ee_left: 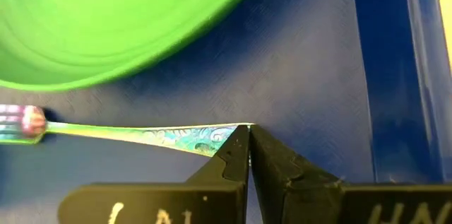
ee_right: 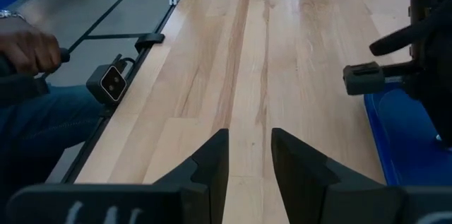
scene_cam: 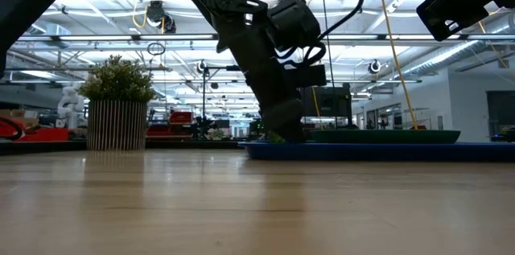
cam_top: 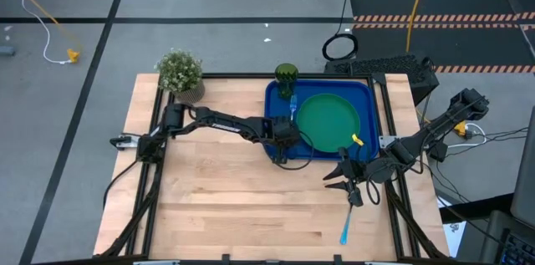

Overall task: Pick and place plate/cup/fork/spoon on tray
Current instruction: Put the blue fork on the blue serving tray to the left of the green plate

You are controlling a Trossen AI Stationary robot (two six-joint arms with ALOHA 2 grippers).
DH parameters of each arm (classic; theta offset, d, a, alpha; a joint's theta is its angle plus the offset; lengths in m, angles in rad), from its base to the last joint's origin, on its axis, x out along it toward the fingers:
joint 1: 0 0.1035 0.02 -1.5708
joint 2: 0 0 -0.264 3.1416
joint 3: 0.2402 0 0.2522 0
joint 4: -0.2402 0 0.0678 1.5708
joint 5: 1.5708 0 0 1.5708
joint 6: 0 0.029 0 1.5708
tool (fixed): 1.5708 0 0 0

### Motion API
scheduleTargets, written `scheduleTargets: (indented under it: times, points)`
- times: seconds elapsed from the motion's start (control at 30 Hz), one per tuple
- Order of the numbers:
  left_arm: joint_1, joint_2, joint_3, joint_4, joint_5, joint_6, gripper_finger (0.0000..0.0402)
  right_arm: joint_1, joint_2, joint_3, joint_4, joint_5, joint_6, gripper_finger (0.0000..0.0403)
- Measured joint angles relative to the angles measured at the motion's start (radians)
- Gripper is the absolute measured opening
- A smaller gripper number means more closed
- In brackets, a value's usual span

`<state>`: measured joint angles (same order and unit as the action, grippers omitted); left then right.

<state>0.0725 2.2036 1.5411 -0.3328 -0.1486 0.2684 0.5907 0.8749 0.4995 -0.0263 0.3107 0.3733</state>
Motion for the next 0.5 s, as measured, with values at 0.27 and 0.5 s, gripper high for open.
scheduleTargets:
  times: [0.27,0.5]
  points:
    - [0.0,0.004,0.001,0.036,0.017,-0.023,0.0019,0.0,0.0,0.0,0.0,0.001,0.0,0.0098]
    - [0.0,0.006,-0.001,0.073,0.018,-0.076,0.0019,0.0,0.0,0.0,0.0,0.001,0.0,0.0098]
